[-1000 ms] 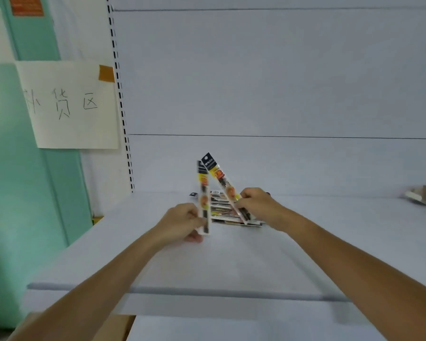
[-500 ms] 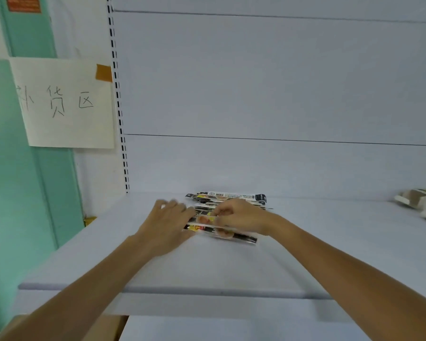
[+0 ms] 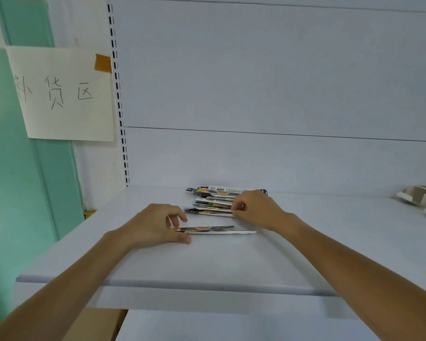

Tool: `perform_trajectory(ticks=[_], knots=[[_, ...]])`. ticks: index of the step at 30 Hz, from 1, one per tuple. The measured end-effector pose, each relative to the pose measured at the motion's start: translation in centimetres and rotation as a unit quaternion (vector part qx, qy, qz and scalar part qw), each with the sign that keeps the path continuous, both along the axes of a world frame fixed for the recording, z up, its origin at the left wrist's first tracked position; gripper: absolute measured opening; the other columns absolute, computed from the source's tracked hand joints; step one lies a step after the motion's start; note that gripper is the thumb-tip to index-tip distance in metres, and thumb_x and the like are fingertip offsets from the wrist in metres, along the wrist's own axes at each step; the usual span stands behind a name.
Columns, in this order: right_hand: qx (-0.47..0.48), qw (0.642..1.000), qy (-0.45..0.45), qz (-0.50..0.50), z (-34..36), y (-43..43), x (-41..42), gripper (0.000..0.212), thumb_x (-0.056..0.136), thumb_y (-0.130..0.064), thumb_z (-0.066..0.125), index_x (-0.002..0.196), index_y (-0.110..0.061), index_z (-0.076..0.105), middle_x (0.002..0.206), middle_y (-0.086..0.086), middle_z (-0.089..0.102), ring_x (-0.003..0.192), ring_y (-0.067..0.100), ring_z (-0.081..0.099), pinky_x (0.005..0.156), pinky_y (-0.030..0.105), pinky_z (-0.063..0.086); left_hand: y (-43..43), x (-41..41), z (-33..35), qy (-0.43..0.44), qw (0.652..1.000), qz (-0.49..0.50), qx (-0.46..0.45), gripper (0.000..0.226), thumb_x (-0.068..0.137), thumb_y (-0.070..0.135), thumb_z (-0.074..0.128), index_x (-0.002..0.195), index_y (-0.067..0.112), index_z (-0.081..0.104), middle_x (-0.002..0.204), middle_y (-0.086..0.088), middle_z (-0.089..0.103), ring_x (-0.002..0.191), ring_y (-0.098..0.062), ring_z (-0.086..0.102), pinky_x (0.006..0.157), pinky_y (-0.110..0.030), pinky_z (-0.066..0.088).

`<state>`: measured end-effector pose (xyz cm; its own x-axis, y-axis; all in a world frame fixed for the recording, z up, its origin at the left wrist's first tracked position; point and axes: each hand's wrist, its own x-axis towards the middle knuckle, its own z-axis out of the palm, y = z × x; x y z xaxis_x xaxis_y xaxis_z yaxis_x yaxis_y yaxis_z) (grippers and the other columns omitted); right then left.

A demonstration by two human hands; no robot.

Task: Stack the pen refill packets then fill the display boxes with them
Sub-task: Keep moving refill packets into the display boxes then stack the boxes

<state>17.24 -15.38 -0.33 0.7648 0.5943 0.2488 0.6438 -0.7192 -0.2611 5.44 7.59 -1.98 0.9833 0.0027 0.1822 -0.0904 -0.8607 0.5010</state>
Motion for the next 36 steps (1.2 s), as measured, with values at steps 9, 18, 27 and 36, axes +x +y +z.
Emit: perform_trajectory(ticks=[9,18,27,36], knots=[[0.064,0.992,-0.01,0.109,0.9,2.4,-1.2,0.008,0.08,-0.006,0.064,0.083,-0.012,0.068,0.082,-0.004,0.059,0.079,0.014,0.058,0.079,0.033,0.051,0.9,0.0,0.2,-0.003,0.999,0.037,-0.037,0.117,0.02,0.087,0.063,0.124,0.048,0.025,0.11,0.02,0.044,0.098,-0.002,0.048,0.083,-0.026,0.043],[-0.077,0.992,-0.053,0.079,0.1,3.6,-1.0,0.023,0.087,-0.02,0.053,0.105,-0.008,0.063,0.103,0.004,0.063,0.094,0.02,0.057,0.078,0.033,0.048,1.1,-0.3,-0.6,-0.007,0.999,0.034,0.016,0.05,0.067,0.056,0.072,0.108,0.037,0.052,0.105,0.018,0.055,0.1,-0.005,0.053,0.086,-0.024,0.044],[0.086,0.986,0.087,0.112,2.0,4.3,-1.7,0.015,0.089,-0.012,0.056,0.102,-0.017,0.062,0.099,-0.003,0.061,0.091,0.012,0.055,0.077,0.021,0.044,1.4,-0.7,-0.1,-0.156,0.987,0.035,0.008,0.122,0.041,0.08,0.063,0.144,0.038,0.013,0.146,0.01,0.017,0.133,-0.008,0.014,0.103,-0.028,0.02],[-0.087,0.976,0.142,0.141,1.5,4.7,-2.7,0.048,0.076,-0.042,0.073,0.116,-0.02,0.058,0.102,-0.01,0.056,0.09,0.006,0.053,0.072,0.019,0.04,1.3,-0.8,-0.3,-0.001,0.997,0.014,0.075,0.046,0.082,0.046,0.063,0.123,0.029,0.05,0.112,0.012,0.053,0.108,-0.009,0.05,0.087,-0.023,0.039]])
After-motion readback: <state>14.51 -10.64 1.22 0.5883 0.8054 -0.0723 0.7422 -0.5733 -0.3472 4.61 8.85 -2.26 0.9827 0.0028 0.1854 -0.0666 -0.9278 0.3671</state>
